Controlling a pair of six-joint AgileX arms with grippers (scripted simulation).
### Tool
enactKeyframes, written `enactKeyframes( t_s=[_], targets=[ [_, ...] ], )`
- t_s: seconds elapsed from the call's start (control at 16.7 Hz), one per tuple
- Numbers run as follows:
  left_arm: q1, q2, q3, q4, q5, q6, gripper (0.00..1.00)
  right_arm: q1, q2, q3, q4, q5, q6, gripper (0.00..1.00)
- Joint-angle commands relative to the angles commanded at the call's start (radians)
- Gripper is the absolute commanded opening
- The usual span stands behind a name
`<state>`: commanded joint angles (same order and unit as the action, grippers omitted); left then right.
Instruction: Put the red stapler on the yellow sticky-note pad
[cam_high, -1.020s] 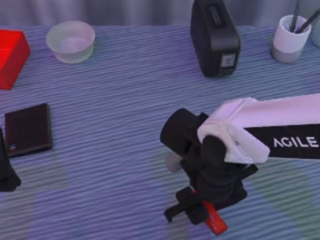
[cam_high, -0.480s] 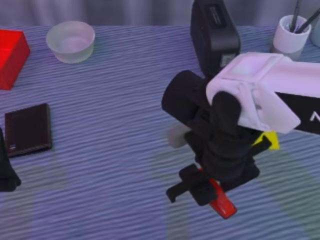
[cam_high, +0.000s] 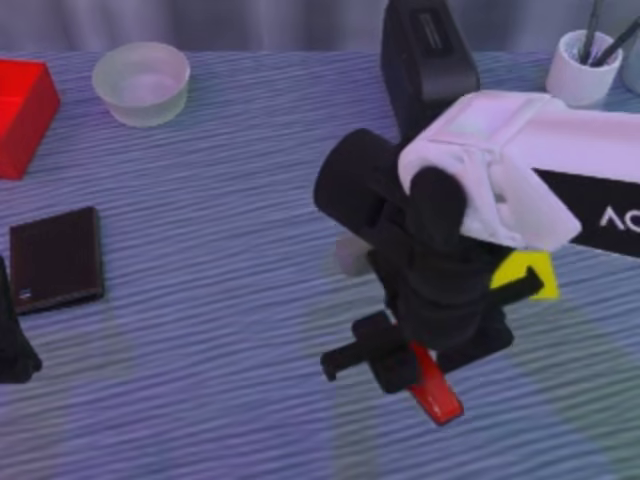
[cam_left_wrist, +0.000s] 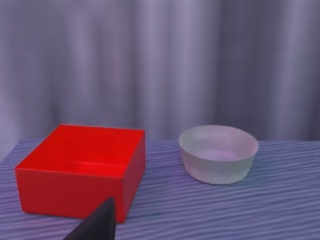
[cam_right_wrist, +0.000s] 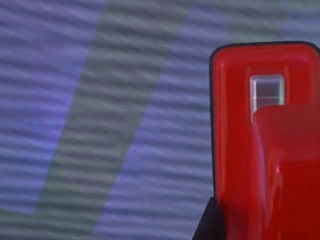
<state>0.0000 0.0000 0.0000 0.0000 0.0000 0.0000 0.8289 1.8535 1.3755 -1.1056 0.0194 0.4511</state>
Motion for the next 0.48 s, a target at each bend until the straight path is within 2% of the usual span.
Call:
enactKeyframes(
  t_s=[0.24, 0.48],
  targets=[
    [0.000, 0.000, 0.000, 0.000, 0.000, 0.000, 1.00, -0.035, 0.086, 0.121, -0.060, 0.048, 0.273, 0.00],
    [0.000, 0.000, 0.000, 0.000, 0.000, 0.000, 1.00, -0.092, 0.184, 0.256, -0.135, 0.113, 0.681, 0.00]
  ],
)
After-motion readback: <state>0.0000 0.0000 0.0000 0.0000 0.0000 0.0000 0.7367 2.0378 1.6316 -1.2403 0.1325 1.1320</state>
